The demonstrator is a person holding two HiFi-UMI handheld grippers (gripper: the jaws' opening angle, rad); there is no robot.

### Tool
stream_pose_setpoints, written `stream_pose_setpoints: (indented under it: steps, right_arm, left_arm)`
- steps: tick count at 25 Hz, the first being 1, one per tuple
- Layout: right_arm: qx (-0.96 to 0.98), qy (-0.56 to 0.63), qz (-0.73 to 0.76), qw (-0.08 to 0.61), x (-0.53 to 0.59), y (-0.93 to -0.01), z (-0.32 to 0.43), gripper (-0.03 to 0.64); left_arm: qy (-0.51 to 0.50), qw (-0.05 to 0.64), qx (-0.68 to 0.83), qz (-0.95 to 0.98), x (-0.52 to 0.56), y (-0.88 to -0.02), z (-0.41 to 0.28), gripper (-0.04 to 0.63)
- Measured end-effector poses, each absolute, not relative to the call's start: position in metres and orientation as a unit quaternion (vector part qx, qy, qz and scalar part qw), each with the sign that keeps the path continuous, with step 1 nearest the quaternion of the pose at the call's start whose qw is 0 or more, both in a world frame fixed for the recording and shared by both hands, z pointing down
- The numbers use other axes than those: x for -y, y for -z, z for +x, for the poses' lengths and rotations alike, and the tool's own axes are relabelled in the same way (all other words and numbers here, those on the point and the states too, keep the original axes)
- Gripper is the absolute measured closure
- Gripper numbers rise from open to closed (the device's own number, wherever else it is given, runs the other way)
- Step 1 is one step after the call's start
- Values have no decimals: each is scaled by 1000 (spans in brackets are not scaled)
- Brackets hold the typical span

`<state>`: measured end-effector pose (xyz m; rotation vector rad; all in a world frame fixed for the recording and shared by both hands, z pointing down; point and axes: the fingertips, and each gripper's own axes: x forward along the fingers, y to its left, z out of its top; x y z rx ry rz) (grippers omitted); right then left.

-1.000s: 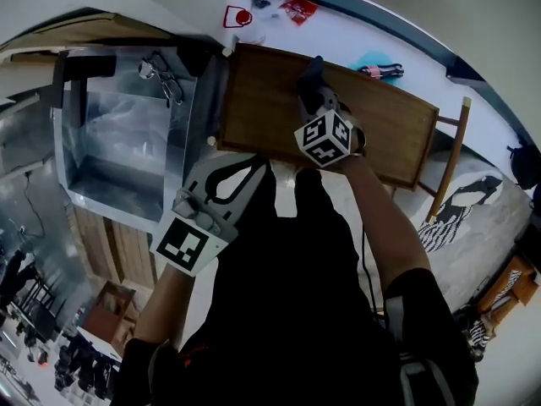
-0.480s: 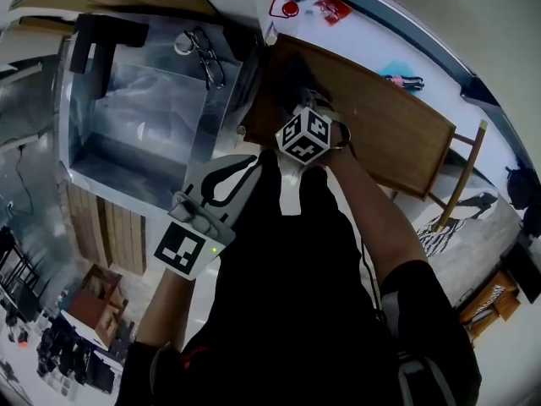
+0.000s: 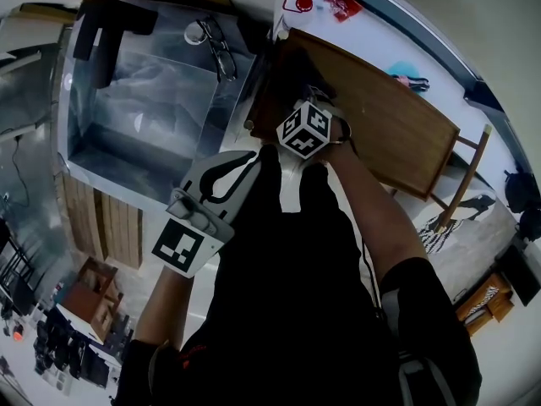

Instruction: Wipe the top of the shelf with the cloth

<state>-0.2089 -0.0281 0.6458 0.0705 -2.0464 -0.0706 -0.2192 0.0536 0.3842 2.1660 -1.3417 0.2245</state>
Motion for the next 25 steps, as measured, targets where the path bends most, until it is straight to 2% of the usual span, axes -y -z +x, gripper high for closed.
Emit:
stream_pose_setpoints:
  steps: [7,25]
  right_arm:
    - [850,17,40,525,33,-648,-191,588]
    - [836,-30,102,539,60,-655,-74,588]
  left_arm:
    - [-91,285,487,820,-47,-383,-202,558]
    - [-117,269,427,855,-14,-374,-115,558]
